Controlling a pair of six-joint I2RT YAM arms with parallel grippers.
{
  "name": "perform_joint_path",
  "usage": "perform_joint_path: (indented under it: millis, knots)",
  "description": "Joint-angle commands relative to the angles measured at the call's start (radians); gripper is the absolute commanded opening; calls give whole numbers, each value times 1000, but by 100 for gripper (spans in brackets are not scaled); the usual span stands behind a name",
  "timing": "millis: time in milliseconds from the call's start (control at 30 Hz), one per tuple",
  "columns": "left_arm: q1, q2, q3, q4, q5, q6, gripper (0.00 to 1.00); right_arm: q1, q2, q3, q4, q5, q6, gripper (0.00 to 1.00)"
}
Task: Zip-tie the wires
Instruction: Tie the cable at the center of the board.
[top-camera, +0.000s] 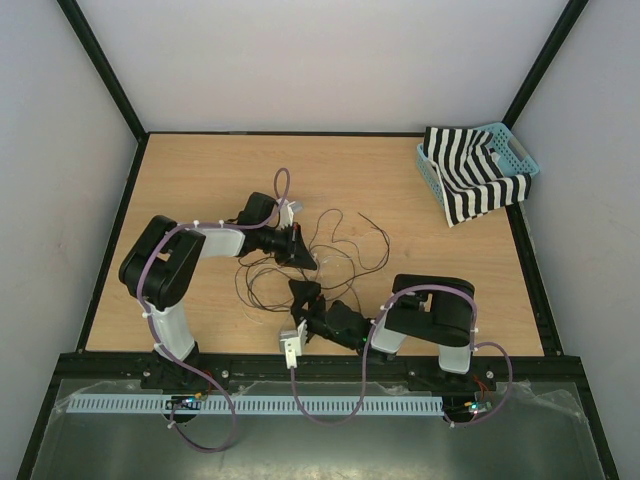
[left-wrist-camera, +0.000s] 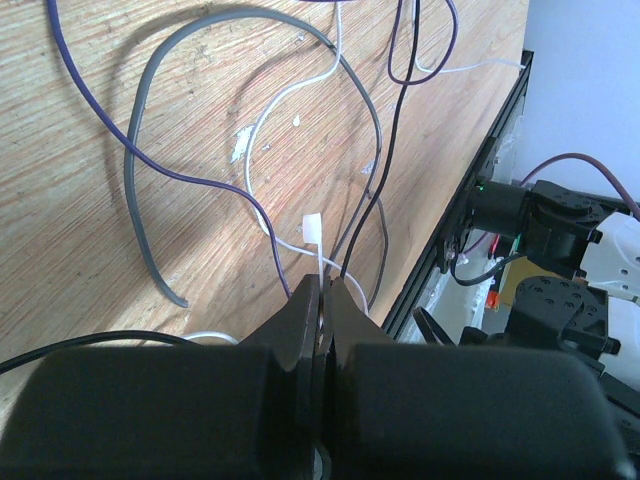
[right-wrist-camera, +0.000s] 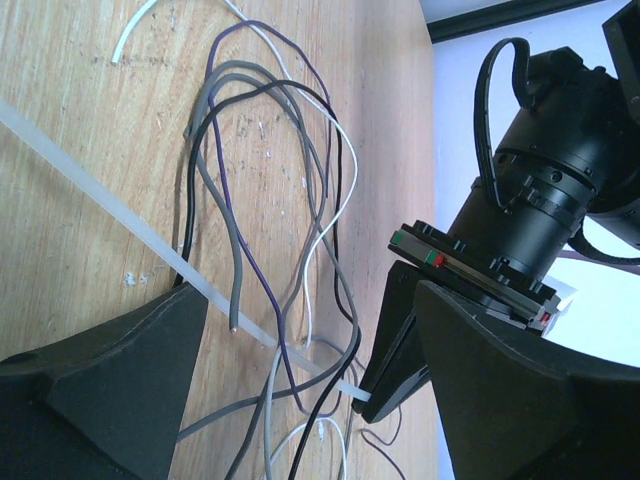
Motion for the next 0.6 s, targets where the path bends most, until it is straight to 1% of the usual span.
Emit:
perform_joint_path:
  millis: [0,267,567]
  knots:
    - [-7,9,22,-7,19,0,0,23,21,2,-86,-27,44,94]
    - [-8,9,23,-6,19,0,0,38,19,11,-95,-18,49,92]
    - [-7,8,25,-7,20,-1,0,51,18,16,-103,-10,50,87]
